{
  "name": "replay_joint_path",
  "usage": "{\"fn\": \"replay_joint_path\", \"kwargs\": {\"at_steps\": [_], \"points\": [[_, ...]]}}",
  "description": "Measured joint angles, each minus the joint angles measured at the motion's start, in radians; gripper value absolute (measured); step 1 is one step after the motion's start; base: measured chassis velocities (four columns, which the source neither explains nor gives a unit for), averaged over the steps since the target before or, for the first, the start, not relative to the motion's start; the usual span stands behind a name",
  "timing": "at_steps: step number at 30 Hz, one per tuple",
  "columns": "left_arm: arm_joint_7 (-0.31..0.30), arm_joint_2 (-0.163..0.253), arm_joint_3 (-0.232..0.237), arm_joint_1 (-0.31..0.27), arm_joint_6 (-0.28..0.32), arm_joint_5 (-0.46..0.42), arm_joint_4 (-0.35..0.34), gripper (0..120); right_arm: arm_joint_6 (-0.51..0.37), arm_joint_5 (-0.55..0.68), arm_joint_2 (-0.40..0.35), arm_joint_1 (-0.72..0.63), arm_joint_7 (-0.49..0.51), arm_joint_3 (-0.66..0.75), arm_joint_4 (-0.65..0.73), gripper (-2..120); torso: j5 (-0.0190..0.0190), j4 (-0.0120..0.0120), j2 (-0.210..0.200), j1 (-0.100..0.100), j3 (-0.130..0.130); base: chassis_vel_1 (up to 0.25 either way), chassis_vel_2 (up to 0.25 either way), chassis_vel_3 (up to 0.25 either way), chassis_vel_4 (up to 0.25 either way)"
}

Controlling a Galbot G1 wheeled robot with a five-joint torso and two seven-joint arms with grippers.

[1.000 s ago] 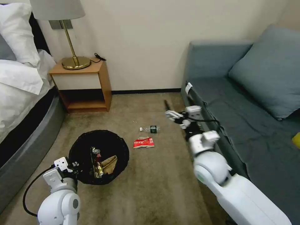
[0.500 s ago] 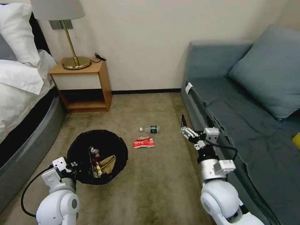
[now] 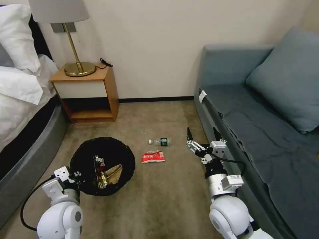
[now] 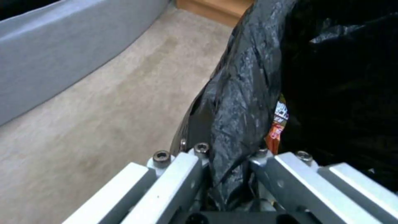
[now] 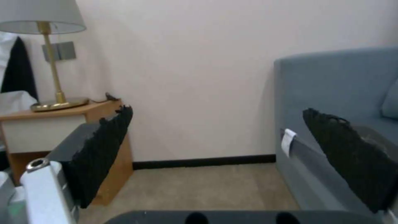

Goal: Pick up the trash bin, then pick up the garbage on the floor and place it into the trash bin.

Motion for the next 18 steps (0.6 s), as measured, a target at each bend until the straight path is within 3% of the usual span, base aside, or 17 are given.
{"fn": "replay_joint_path", "kwargs": {"at_steps": [9,18], "points": [[0.000,0.000,-0.001,-0.001,-0.003,-0.002,0.005,2,0.006,-0.006,-0.001,0.015,-0.001,-0.009,-0.021,100,0.0000,0.0000,0.000,0.000,0.000,-0.223,0.223,0.221,-0.222],[0.000,0.000,-0.001,-0.007,-0.007,-0.005,0.016,2,0.022,-0.015,-0.001,0.036,-0.010,-0.025,-0.049,100,0.0002,0.0001,0.000,0.000,0.000,-0.161,0.155,0.164,-0.169]]}}
